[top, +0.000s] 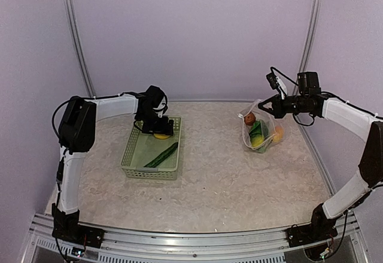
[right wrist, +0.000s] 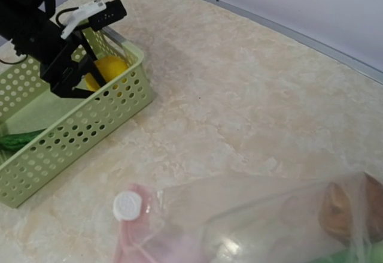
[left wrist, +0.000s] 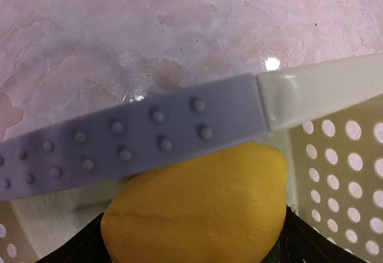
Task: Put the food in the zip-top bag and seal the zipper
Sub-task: Pick up the fake fruit from the bin, then place the fake fruit in the zipper food storage bag.
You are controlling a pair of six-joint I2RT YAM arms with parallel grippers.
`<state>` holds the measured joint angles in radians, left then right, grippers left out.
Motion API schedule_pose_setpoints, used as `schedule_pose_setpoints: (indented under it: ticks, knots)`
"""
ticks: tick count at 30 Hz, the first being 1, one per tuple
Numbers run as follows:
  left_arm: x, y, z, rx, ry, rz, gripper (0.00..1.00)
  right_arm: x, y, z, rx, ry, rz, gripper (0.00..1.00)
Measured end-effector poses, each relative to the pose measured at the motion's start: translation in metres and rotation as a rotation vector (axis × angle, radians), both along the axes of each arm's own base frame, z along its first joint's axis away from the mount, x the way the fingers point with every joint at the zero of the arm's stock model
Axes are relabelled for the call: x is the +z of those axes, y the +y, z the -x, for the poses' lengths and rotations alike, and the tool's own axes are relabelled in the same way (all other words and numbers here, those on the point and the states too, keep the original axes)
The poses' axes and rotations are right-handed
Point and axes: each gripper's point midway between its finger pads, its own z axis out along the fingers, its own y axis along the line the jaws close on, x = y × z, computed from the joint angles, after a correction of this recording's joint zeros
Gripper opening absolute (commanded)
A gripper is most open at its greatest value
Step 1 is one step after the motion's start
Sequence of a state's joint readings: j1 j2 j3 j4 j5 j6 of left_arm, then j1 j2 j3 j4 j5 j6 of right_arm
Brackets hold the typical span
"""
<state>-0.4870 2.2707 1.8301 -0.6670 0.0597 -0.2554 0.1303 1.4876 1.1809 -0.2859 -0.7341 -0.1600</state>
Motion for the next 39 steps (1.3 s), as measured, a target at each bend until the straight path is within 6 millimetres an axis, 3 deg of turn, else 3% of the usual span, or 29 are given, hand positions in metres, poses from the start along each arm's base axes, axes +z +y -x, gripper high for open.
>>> schedule_pose_setpoints:
  ticks: [8,18,25,29,33,39]
  knots:
    - [-0.005,0.004,0.002,0.003,0.009,-0.013,0.73,0.0,0.0,0.0,0.0,0.0,0.0,0.0]
    - [-0.004,0.003,0.003,-0.015,-0.007,-0.022,0.39,0.0,0.0,0.0,-0.001,0.0,0.0,0.0]
    - [0.006,0.004,0.029,-0.035,-0.013,-0.054,0.33,0.0,0.0,0.0,-0.001,0.0,0.002,0.0]
    - [0.03,0.0,0.047,-0.055,-0.051,-0.074,0.33,-0.001,-0.001,-0.001,-0.007,-0.002,0.008,0.0]
    - [0.071,-0.013,0.063,-0.08,-0.124,-0.058,0.33,-0.002,-0.003,-0.003,-0.019,-0.003,0.016,0.0]
    - [0.133,-0.06,0.094,-0.176,-0.239,0.012,0.33,-0.003,-0.005,-0.006,-0.036,0.005,0.034,0.0]
